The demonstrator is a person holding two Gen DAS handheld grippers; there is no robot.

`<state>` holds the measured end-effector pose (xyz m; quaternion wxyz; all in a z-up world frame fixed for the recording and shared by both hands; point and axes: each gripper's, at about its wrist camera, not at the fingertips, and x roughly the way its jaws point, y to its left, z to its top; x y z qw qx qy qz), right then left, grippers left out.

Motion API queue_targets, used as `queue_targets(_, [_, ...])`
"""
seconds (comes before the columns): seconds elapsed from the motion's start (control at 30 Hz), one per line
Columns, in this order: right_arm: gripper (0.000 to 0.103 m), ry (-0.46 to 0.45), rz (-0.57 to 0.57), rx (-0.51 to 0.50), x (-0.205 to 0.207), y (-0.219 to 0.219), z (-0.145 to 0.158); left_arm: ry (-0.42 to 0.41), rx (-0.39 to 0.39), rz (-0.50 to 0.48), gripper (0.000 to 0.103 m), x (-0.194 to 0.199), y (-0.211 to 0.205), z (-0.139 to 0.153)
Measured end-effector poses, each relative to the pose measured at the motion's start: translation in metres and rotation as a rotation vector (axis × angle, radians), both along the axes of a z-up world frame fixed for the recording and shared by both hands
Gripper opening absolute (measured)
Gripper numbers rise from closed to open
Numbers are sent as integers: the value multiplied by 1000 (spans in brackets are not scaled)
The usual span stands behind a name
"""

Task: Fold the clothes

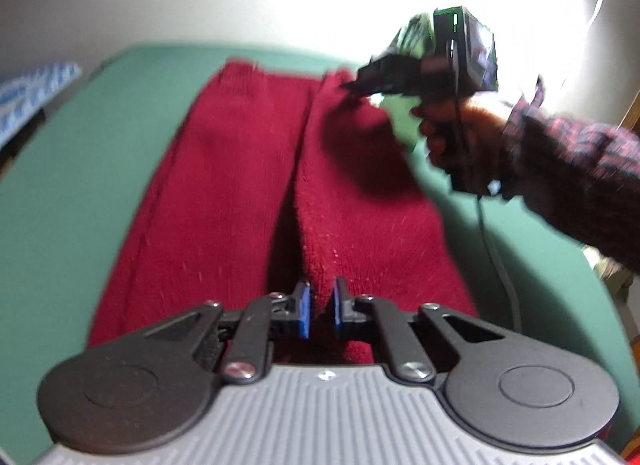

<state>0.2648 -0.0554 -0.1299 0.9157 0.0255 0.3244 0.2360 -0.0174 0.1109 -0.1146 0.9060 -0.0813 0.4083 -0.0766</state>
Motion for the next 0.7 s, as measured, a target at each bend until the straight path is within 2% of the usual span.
queue_targets(0.03, [12, 22, -30, -11, 2, -3, -7, 8, 10, -2, 6, 1, -1, -4])
queue_targets(0.1, [19, 37, -71, 39, 0, -15, -9, -2, 1, -5, 6, -1, 0, -2])
queue_targets(0.13, [30, 41, -86, 70, -3, -22, -6, -5, -9, -6, 6, -2, 1, -1])
queue_targets(0.2, [36, 7, -99, 112, -10, -29, 4, -6, -18, -6, 6, -5, 4, 0])
queue_targets(0.27, [33, -38, -34, 115, -17, -24, 13, -1, -8, -11, 6, -4, 3, -3])
queue_targets(0.33, [31, -33, 49, 90, -18, -12, 18, 3, 9, -19, 6, -1, -2, -6])
queue_targets(0.4, [29, 18, 94, 32, -15, 5, 14, 3, 20, -27, 6, 1, -3, -5])
queue_targets(0.47, [23, 73, 76, -34, -6, 14, 1, 5, 27, -32, 7, 4, -3, -4])
queue_targets(0.53, [21, 63, 47, -37, -8, 9, 1, 8, 44, -34, 11, 6, -1, -5])
queue_targets(0.63, [26, 47, 20, -36, -16, 1, 3, -5, 73, -32, 24, 2, 4, 2])
queue_targets(0.67, [27, 43, 63, -21, -29, -3, 9, -16, 86, -27, 28, 1, 7, 6])
queue_targets(0.7, [27, 38, 106, -5, -43, -7, 15, -29, 100, -19, 28, 0, 10, 10])
